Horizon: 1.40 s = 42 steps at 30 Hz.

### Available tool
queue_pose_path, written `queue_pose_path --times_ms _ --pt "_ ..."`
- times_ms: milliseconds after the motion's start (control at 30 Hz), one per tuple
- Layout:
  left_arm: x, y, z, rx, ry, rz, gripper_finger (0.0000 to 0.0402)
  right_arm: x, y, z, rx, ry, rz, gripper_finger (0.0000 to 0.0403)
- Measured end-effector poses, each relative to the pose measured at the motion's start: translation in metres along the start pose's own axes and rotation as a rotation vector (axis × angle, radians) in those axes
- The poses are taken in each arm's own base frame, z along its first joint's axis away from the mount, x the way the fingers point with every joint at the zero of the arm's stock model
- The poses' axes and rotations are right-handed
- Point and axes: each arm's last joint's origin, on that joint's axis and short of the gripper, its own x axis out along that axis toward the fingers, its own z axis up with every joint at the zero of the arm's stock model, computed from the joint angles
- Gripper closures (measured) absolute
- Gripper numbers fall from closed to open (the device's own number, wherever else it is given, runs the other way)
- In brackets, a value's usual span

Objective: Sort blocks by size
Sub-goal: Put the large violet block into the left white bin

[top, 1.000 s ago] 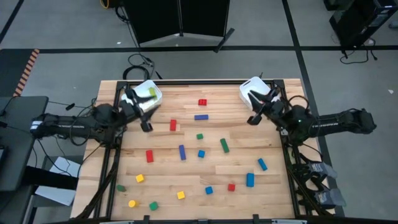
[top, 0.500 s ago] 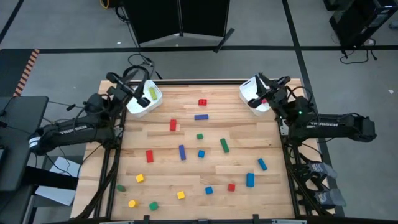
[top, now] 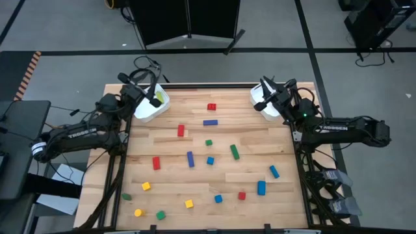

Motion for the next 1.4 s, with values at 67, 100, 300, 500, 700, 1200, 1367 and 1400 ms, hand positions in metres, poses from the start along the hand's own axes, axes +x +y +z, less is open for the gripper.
queue_pose_path --times_ms 67,100,300,500,700,1200,1367,1400 --pt "0.001 -0.001 -0.001 0.002 0.004 0.0 0.0213 0.0 0.0 0.0 0.002 -0.003 -0.002 0.0325" --pt "0.001 -0.001 -0.002 0.002 0.005 0.0 0.0213 0.0 0.0 0.0 0.002 -0.003 -0.002 0.0325" --pt "0.002 -0.001 -0.002 0.0 0.008 0.003 0.0213 0.0 0.0 0.0 0.002 -0.002 -0.002 0.0325" --pt "0.002 -0.001 -0.002 0.0 0.008 0.003 0.0213 0.0 0.0 0.0 0.002 -0.002 -0.002 0.0325" --pt "0.002 -0.001 -0.002 0.0 0.009 0.002 0.0213 0.0 0.0 0.0 0.002 -0.002 -0.002 0.0325" --pt "0.005 -0.005 -0.008 0.01 0.038 -0.014 0.0213 0.001 -0.004 -0.002 0.011 0.005 -0.022 0.0325" --pt "0.009 -0.01 -0.013 0.019 0.063 -0.029 0.0213 0.001 -0.004 -0.002 0.01 0.008 -0.021 0.0325" --pt "0.009 -0.01 -0.014 0.021 0.067 -0.031 0.0213 0.001 -0.003 -0.002 0.01 0.009 -0.02 0.0325"
